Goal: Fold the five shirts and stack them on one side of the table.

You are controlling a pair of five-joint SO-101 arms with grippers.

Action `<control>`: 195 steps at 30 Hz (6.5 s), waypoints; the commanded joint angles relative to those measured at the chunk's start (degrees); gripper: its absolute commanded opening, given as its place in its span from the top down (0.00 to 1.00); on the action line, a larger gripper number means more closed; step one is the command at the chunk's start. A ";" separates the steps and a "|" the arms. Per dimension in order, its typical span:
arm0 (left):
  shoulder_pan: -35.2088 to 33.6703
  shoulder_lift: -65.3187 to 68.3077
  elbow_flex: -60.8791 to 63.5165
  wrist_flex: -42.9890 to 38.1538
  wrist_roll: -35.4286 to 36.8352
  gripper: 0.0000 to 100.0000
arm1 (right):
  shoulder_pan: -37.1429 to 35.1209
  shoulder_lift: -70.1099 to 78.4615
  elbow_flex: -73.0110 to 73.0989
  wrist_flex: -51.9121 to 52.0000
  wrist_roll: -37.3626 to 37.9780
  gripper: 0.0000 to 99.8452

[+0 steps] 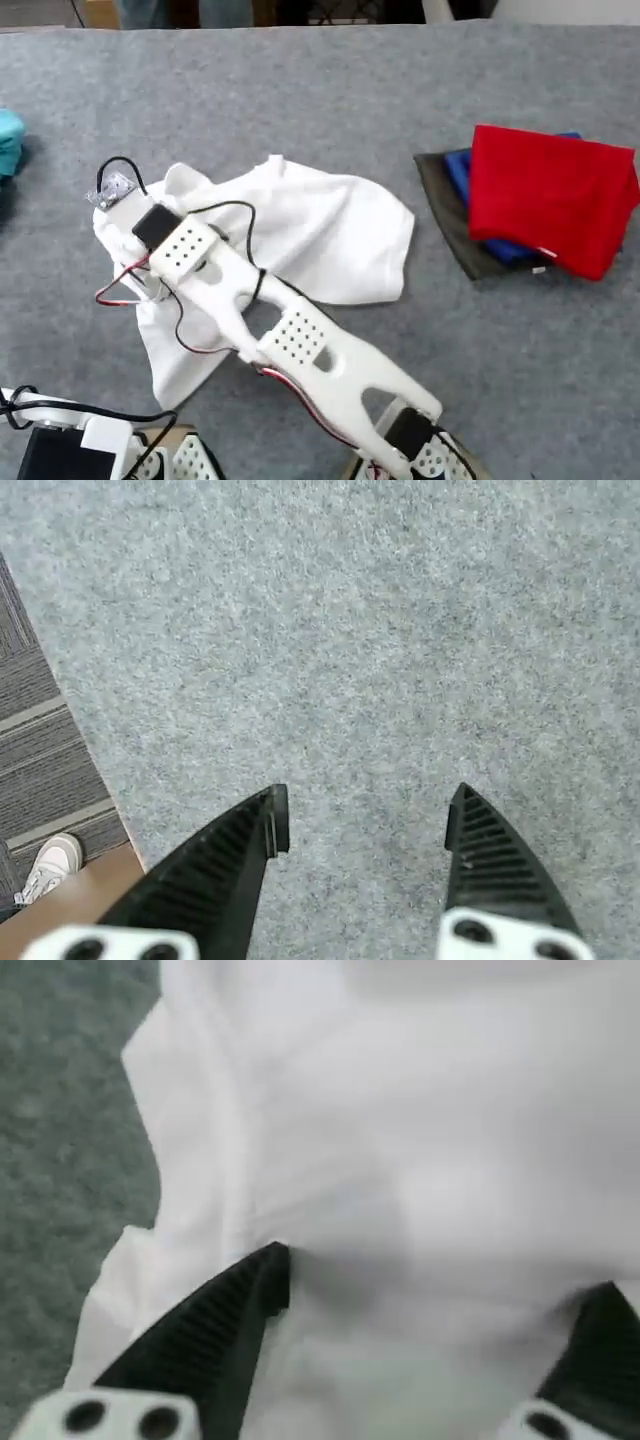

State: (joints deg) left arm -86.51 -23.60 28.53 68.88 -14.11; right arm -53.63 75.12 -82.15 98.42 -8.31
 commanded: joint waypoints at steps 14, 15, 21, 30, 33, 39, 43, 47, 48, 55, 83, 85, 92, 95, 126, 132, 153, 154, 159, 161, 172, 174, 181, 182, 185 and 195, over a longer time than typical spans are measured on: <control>-0.48 -0.26 -0.48 -0.79 0.70 0.73 | 0.62 -12.62 -13.58 1.76 -0.09 0.99; -0.57 -0.26 -0.48 -0.79 0.70 0.73 | 0.09 -14.73 -13.58 1.41 -0.09 0.99; -0.84 -0.26 -0.57 -0.79 0.79 0.73 | -3.25 -27.74 -13.49 -5.54 -0.35 0.99; -3.03 -0.35 -0.66 -0.88 0.88 0.73 | -8.26 -42.33 -13.32 -23.82 -6.86 0.99; -3.03 -0.35 -0.66 -0.88 0.88 0.73 | -5.80 -43.21 -11.38 -23.91 -10.81 0.99; -3.03 -0.35 -0.66 -0.79 0.79 0.73 | 6.59 -40.31 2.68 -15.21 -13.27 0.99; -2.77 -0.35 -0.66 -0.70 0.79 0.73 | 14.42 -34.95 11.30 -8.09 -7.82 0.99; -2.68 -0.35 -0.66 -0.70 0.79 0.73 | 21.71 -28.53 17.45 1.14 0.35 0.99; -2.68 -0.35 -0.66 -0.70 0.79 0.73 | 23.65 -27.12 18.24 2.73 1.93 0.99; 0.92 -0.35 -0.22 -0.35 0.70 0.73 | 40.44 -24.40 25.36 2.73 10.02 0.99; 63.60 4.92 0.13 -14.77 20.75 0.73 | 52.57 -63.25 63.34 2.37 30.33 0.84; 64.92 9.14 0.13 -18.81 24.88 0.73 | 52.57 -63.87 63.34 2.37 30.42 0.84; 65.45 27.34 -1.10 -29.80 34.37 0.73 | 51.69 -63.78 59.82 1.41 30.33 0.84; 66.51 29.71 -5.14 -25.93 34.11 0.76 | 48.09 -63.78 59.47 -2.37 29.98 0.84; 50.42 30.77 -13.76 -15.03 29.89 0.97 | 39.38 -15.43 6.20 1.93 21.01 0.99; 45.85 31.30 -23.96 -0.70 21.80 0.97 | 42.55 -15.69 5.05 2.81 14.68 0.99; 25.80 30.68 -33.71 31.91 -24.18 0.97 | 48.53 -21.93 34.07 2.81 10.37 0.99; 24.13 30.68 -34.68 31.91 -25.05 0.97 | 48.35 -22.55 35.30 2.81 10.46 0.98; 16.04 30.68 -43.21 32.00 -29.36 0.97 | 46.24 -26.59 38.90 2.81 10.55 0.86; 13.05 30.68 -47.16 32.00 -31.74 0.97 | 45.80 -28.53 38.37 2.81 10.55 0.79; 2.42 30.68 -56.13 32.00 -47.91 0.97 | 41.93 -28.09 22.02 -5.98 10.11 0.72; 1.10 30.68 -56.13 32.00 -50.37 0.97 | 38.86 -25.19 20.09 -7.74 10.11 0.72; -0.04 30.86 -56.13 32.00 -52.13 0.97 | 30.95 -12.62 11.91 -14.77 4.75 0.72; 0.04 31.21 -56.13 32.00 -52.04 0.97 | 30.51 -10.86 10.59 -15.30 4.22 0.72; 0.40 31.30 -56.04 32.00 -49.49 0.97 | 29.98 -6.02 6.99 -15.82 2.81 0.72; 2.51 31.21 -48.66 31.91 -48.00 0.97 | 30.24 -3.30 3.21 -12.13 2.46 0.72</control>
State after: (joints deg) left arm -85.01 8.40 -20.62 100.79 -62.73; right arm -23.03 73.89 -77.14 84.88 -5.32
